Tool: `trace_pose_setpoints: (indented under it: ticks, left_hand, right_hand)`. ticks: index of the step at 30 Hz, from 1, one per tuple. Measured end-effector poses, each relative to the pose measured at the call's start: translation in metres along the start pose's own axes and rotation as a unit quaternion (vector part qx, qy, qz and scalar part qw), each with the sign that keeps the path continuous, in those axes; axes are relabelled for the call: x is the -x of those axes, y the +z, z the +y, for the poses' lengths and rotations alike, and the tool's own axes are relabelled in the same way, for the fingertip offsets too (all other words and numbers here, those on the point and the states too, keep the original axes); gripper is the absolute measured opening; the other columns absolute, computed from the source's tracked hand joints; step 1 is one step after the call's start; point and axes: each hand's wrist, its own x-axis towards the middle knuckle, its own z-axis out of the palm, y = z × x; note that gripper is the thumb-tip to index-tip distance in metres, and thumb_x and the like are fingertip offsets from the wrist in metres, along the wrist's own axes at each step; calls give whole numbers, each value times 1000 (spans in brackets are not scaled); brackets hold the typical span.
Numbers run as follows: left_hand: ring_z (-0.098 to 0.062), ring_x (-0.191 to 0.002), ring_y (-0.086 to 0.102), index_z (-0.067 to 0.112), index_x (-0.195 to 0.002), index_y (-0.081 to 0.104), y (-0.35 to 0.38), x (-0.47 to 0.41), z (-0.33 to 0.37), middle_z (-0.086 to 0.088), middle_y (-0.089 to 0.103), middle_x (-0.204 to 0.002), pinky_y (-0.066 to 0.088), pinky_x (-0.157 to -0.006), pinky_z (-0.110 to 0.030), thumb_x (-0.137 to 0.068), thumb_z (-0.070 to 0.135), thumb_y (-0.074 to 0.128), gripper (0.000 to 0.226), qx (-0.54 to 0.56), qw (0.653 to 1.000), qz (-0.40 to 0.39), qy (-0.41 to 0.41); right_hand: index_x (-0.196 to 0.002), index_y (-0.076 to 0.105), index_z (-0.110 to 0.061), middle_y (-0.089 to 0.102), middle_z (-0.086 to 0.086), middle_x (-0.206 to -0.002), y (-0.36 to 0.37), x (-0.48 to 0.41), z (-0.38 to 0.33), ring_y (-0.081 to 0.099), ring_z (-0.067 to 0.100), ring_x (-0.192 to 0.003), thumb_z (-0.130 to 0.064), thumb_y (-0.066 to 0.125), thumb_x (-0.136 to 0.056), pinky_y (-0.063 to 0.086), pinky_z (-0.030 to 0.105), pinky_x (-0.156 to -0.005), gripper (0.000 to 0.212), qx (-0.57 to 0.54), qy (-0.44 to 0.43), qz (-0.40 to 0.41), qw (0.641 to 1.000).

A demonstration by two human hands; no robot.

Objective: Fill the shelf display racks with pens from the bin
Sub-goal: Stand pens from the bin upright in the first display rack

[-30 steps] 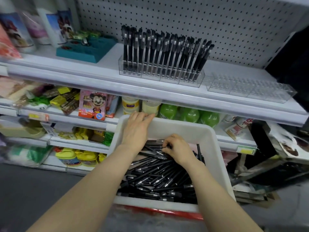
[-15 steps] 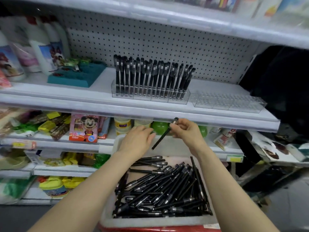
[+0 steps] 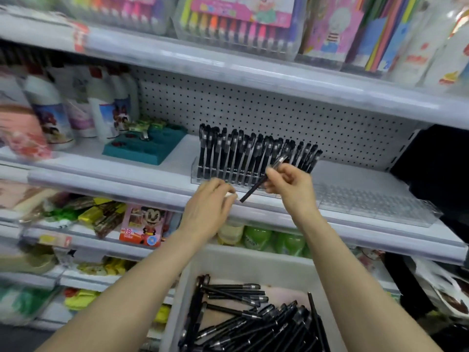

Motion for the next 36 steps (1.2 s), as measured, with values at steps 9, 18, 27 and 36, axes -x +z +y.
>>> trace_pose_setpoints:
  ticks: [9,18,27,36]
  left_hand:
    - [-29,-114,50,6,-127,60,-16,-36,-48,-9,58,-125,45,-95,-40,-89,4,59,39,-109,994,20,6]
    - [-25,-111,47,9,-129,59,-11,-34,-50,-5,56,-118,49,-89,-38,-87,0,57,43,-93,995,30,-14]
    - [-25,-109,46,8,-131,58,-11,-32,-49,-4,55,-118,49,-88,-38,-85,-4,56,48,-80,996,32,-12]
    - [-27,-122,43,6,-134,54,-13,-17,-37,-9,49,-132,44,-101,-38,-86,-1,58,49,-79,996,31,-9]
  right_hand:
    - [-88,69,-19,71,-4,-72,50,-45,-39,69,10,-69,-28,66,-92,58,34,-77,10,149,-118,51,981]
    - [-87,69,-10,69,5,-68,78,-58,-13,68,24,-70,-28,61,-95,56,36,-72,21,276,-93,-15,957]
    - [-92,68,-3,71,10,-73,87,-52,-2,70,27,-74,-26,61,-95,57,44,-75,24,255,-54,7,965]
    - [-97,74,-12,72,-2,-77,65,-26,-4,68,12,-76,-27,67,-91,57,34,-79,18,243,-74,31,967]
